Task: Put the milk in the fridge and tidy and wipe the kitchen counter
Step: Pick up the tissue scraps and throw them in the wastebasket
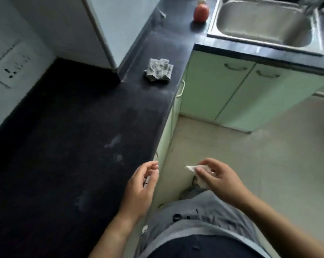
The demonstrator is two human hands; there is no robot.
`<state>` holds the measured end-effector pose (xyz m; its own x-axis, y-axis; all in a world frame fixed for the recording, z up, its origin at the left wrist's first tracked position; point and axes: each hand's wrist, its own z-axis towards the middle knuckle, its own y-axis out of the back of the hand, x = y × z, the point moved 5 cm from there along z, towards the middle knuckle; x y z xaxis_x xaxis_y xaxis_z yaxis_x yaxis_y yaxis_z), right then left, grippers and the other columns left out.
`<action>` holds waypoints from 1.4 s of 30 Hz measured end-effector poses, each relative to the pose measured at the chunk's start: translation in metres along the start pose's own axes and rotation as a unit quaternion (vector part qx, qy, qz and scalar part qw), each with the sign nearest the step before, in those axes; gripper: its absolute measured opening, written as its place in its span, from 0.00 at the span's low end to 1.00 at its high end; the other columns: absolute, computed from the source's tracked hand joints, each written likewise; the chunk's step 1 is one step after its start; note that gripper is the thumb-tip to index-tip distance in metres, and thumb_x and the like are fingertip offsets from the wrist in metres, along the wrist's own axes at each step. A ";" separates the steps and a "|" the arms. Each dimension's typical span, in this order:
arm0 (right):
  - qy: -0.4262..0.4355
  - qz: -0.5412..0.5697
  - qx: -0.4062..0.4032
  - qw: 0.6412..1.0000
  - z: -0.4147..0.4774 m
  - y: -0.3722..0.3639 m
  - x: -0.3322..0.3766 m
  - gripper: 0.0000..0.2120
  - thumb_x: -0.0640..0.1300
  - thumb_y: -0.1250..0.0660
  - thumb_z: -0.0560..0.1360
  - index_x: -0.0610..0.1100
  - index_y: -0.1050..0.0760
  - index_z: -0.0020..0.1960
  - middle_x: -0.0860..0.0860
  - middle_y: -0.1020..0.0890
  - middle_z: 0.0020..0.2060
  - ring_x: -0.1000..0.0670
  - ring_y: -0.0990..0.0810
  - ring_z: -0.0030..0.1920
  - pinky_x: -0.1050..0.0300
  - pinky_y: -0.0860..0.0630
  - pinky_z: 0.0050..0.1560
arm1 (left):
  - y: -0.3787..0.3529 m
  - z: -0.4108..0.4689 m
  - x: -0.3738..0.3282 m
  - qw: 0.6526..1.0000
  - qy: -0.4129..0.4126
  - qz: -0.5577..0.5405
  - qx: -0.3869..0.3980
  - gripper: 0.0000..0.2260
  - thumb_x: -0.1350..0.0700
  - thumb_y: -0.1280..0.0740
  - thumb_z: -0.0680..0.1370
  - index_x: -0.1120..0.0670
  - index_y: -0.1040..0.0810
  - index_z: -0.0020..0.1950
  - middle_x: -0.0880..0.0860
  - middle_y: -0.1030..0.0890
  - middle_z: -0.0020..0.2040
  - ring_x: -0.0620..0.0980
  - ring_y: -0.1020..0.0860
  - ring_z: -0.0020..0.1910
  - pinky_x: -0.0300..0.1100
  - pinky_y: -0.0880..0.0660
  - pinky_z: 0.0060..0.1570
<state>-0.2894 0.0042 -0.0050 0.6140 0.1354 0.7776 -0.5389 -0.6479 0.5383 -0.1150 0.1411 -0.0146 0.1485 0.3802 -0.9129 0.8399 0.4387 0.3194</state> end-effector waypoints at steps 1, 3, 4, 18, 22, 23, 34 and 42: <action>-0.010 0.012 -0.025 1.000 -0.012 0.011 -0.010 0.05 0.52 0.33 0.73 0.52 0.23 0.42 0.56 0.21 0.34 0.62 0.24 0.36 0.65 0.29 0.37 | -0.011 -0.003 -0.004 1.000 -0.004 0.014 0.025 0.14 0.41 0.41 0.72 0.41 0.24 0.54 0.43 0.20 0.53 0.39 0.23 0.54 0.29 0.29 0.49; -0.027 0.041 -0.064 0.997 -0.030 0.031 -0.027 0.04 0.50 0.33 0.74 0.51 0.23 0.42 0.56 0.21 0.34 0.62 0.25 0.34 0.68 0.31 0.34 | -0.034 -0.004 -0.014 0.996 -0.010 0.045 0.072 0.11 0.43 0.40 0.74 0.40 0.25 0.54 0.42 0.20 0.53 0.38 0.24 0.53 0.30 0.29 0.49; -0.039 0.068 -0.079 0.994 -0.039 0.040 -0.037 0.03 0.48 0.33 0.74 0.50 0.22 0.43 0.56 0.20 0.35 0.61 0.25 0.33 0.68 0.30 0.34 | -0.048 -0.004 -0.018 0.993 -0.014 0.064 0.096 0.10 0.45 0.39 0.75 0.41 0.25 0.55 0.42 0.21 0.54 0.36 0.24 0.53 0.31 0.29 0.50; -0.198 0.152 -0.319 0.914 -0.211 0.246 -0.245 0.05 0.49 0.35 0.74 0.49 0.23 0.42 0.56 0.22 0.31 0.60 0.27 0.30 0.68 0.32 0.29 | -0.395 -0.027 -0.135 0.920 -0.071 0.088 0.375 0.12 0.47 0.41 0.74 0.47 0.24 0.54 0.48 0.19 0.51 0.43 0.23 0.51 0.31 0.29 0.51; -0.245 0.142 -0.392 0.875 -0.268 0.312 -0.299 0.05 0.49 0.35 0.75 0.48 0.24 0.43 0.57 0.22 0.32 0.61 0.26 0.32 0.69 0.32 0.30 | -0.509 -0.054 -0.172 0.877 -0.103 0.109 0.456 0.10 0.51 0.40 0.79 0.50 0.24 0.57 0.48 0.19 0.53 0.41 0.23 0.51 0.26 0.31 0.46; -0.256 0.144 -0.405 0.866 -0.280 0.323 -0.310 0.05 0.49 0.36 0.75 0.49 0.24 0.43 0.57 0.22 0.33 0.61 0.26 0.33 0.69 0.32 0.30 | -0.531 -0.060 -0.180 0.868 -0.106 0.113 0.473 0.10 0.53 0.40 0.80 0.51 0.24 0.58 0.48 0.19 0.52 0.40 0.23 0.51 0.26 0.31 0.46; -0.307 0.195 -0.444 0.819 -0.282 0.399 -0.393 0.04 0.47 0.35 0.75 0.51 0.24 0.41 0.57 0.20 0.35 0.59 0.24 0.36 0.69 0.30 0.33 | -0.677 -0.021 -0.224 0.828 -0.114 0.141 0.531 0.08 0.48 0.39 0.77 0.45 0.23 0.53 0.48 0.19 0.50 0.45 0.21 0.49 0.30 0.26 0.43; -0.298 0.178 -0.471 0.811 -0.194 0.569 -0.449 0.04 0.46 0.35 0.75 0.48 0.24 0.41 0.55 0.20 0.32 0.61 0.24 0.33 0.71 0.32 0.31 | -0.814 0.085 -0.305 0.810 -0.156 0.176 0.538 0.09 0.47 0.40 0.77 0.45 0.24 0.54 0.45 0.19 0.51 0.41 0.22 0.52 0.28 0.29 0.48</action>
<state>-0.9839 -0.2799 0.0149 0.3413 -0.5036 0.7937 -0.7723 0.3310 0.5422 -0.7996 -0.4010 -0.0178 0.4616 0.0300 -0.8866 0.6609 -0.6783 0.3211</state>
